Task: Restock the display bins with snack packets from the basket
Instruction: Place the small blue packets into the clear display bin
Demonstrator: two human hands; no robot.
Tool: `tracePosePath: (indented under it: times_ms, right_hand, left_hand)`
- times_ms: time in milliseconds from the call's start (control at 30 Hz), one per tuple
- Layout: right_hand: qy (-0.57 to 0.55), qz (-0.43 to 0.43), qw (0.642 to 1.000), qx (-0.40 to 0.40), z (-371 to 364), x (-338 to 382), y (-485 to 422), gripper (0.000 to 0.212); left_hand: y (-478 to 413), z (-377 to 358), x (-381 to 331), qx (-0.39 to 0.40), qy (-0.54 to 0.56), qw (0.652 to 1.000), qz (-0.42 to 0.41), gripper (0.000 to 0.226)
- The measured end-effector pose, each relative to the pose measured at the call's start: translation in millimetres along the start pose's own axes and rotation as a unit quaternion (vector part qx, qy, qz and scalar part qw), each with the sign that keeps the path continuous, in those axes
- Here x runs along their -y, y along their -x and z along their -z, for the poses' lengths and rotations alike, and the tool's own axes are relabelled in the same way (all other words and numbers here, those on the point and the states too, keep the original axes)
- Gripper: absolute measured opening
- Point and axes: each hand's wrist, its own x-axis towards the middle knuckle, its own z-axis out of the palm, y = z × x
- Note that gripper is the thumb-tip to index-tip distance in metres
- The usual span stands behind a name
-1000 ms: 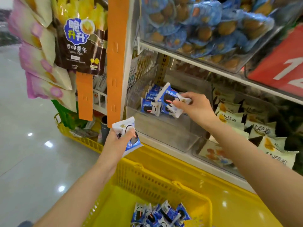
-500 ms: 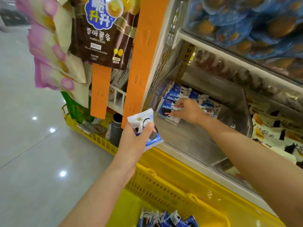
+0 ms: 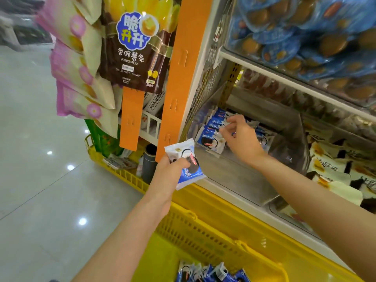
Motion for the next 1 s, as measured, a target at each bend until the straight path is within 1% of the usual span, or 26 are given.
tracePosePath:
  times_ms: [33, 100, 133, 200, 267, 300, 333, 367, 433, 500, 533, 600, 667, 733, 767, 800, 867, 900, 933, 1000]
  right_hand:
    - [-0.037, 0.000, 0.999, -0.008, 4.3, 8.3, 12.8, 0.026]
    - [-0.084, 0.002, 0.996, 0.034, 8.0, 19.7, 38.2, 0.017]
    - [-0.094, 0.008, 0.993, 0.065, 8.4, 22.6, 50.2, 0.019]
    - [-0.087, 0.019, 0.991, 0.101, 10.9, 25.9, 70.3, 0.033]
    - [-0.070, 0.044, 0.992, 0.094, 16.6, 26.6, 82.1, 0.047]
    - [-0.065, 0.057, 0.992, 0.097, 20.8, 27.3, 86.5, 0.051]
    - [-0.067, 0.064, 0.990, 0.109, 25.0, 27.8, 89.4, 0.050]
    - [-0.075, 0.065, 0.987, 0.129, 29.1, 27.4, 92.0, 0.044]
    - [-0.076, 0.059, 0.983, 0.154, 36.0, 22.9, 96.7, 0.023]
    - [-0.099, 0.028, 0.983, 0.151, 42.7, 15.3, 100.2, 0.015]
    - [-0.136, 0.000, 0.979, 0.152, 46.1, 12.0, 101.9, 0.014]
    - [-0.225, -0.055, 0.959, 0.165, 53.2, 7.7, 104.6, 0.009]
    - [-0.261, -0.079, 0.946, 0.174, 58.8, 4.5, 107.7, 0.010]
    - [-0.226, -0.060, 0.958, 0.164, 62.1, 1.8, 110.6, 0.009]
    - [-0.193, -0.041, 0.969, 0.150, 62.9, 1.5, 111.8, 0.009]
    - [-0.163, -0.025, 0.977, 0.136, 63.3, 1.6, 113.1, 0.014]
    - [-0.130, -0.008, 0.982, 0.134, 63.1, 5.8, 116.0, 0.030]
    - [-0.113, 0.003, 0.983, 0.147, 62.3, 9.3, 117.2, 0.035]
    - [-0.091, 0.017, 0.982, 0.163, 61.3, 12.5, 118.3, 0.039]
    - [-0.070, 0.031, 0.981, 0.179, 60.1, 16.0, 118.7, 0.039]
  left_hand:
    - [1.5, 0.9, 0.4, 0.002, -0.008, 1.000, -0.009, 0.028]
    - [7.6, 1.9, 0.7, 0.016, -0.008, 0.999, -0.026, 0.022]
    - [11.3, 1.7, 0.7, 0.031, -0.007, 0.999, -0.034, 0.021]
    - [19.1, 0.4, 2.0, 0.070, -0.019, 0.997, -0.042, 0.025]
    - [25.1, -1.8, 4.1, 0.111, -0.068, 0.990, -0.055, 0.036]
    - [27.6, -3.2, 4.7, 0.127, -0.105, 0.984, -0.069, 0.038]
    - [30.5, -4.7, 4.9, 0.139, -0.140, 0.977, -0.087, 0.039]
    - [32.4, -5.9, 5.4, 0.145, -0.163, 0.970, -0.105, 0.040]
    - [34.8, -6.9, 7.2, 0.145, -0.176, 0.965, -0.125, 0.043]
    - [35.7, -7.8, 8.7, 0.131, -0.146, 0.973, -0.124, 0.040]
    - [36.3, -9.1, 8.6, 0.122, -0.118, 0.978, -0.120, 0.035]
    - [36.5, -12.9, 8.3, 0.112, -0.061, 0.986, -0.108, 0.028]
    - [38.5, -17.6, 8.7, 0.112, -0.017, 0.990, -0.087, 0.036]
    - [40.7, -20.9, 10.0, 0.111, 0.019, 0.991, -0.076, 0.039]
    - [42.3, -22.6, 10.9, 0.106, 0.023, 0.991, -0.081, 0.035]
    - [44.3, -24.0, 11.8, 0.093, 0.010, 0.991, -0.095, 0.029]
    - [48.9, -27.1, 11.9, 0.059, -0.057, 0.985, -0.155, 0.016]
    - [51.2, -29.5, 11.0, 0.058, -0.087, 0.976, -0.190, 0.012]
    - [53.4, -32.5, 9.2, 0.067, -0.108, 0.967, -0.219, 0.012]
    - [55.6, -38.7, 3.9, 0.084, -0.150, 0.947, -0.270, 0.014]
